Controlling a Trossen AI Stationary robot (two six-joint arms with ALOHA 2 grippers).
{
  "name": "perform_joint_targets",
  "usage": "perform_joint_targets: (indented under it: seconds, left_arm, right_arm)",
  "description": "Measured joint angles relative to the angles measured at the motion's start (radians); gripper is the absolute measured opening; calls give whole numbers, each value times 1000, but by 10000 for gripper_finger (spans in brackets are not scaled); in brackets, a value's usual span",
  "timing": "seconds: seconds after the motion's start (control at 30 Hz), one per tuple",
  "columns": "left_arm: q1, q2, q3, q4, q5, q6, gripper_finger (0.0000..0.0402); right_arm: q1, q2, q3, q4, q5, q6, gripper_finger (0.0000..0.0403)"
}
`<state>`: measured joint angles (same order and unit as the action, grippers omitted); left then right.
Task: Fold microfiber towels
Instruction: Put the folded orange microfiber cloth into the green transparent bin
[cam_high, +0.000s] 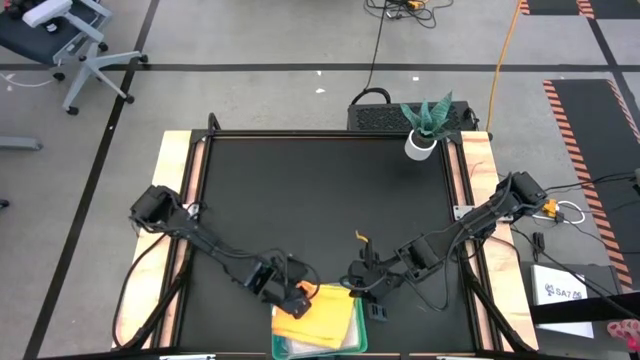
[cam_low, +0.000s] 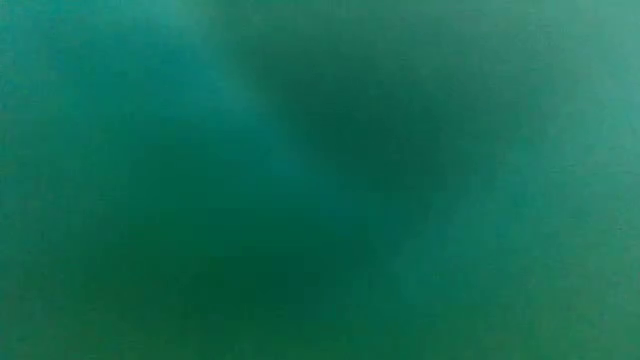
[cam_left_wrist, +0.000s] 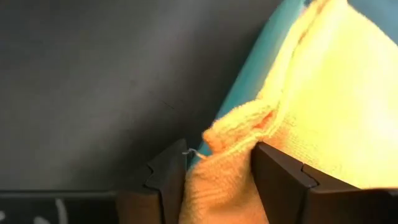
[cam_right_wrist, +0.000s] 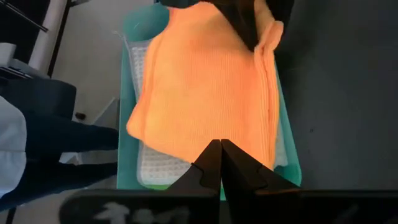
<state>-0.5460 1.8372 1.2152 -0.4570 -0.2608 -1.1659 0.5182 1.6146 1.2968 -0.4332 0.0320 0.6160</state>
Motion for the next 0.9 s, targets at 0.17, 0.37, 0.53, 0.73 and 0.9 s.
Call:
perform_joint_targets:
  seconds: [0.17,0.37,0.53,0.73,0.9]
  left_arm:
    - [2,-28,-1,-26,-65,-2,175]
    - [22,-108,0,-17,-151,64,174]
    - [24,-189,1,-38,-213,112,174]
    - [26,-231,1,-65,-287,150,174]
    - [37,-229,0,-80,-292,151,174]
  right_arm:
    - [-7,0,0,2,19,-4,0]
    - [-21,2,-52,59,20,0,0]
    - [-26,4,-140,155,7,33,0]
    - [-21,4,-207,302,-127,73,0]
    - [-19,4,-209,271,-109,72,0]
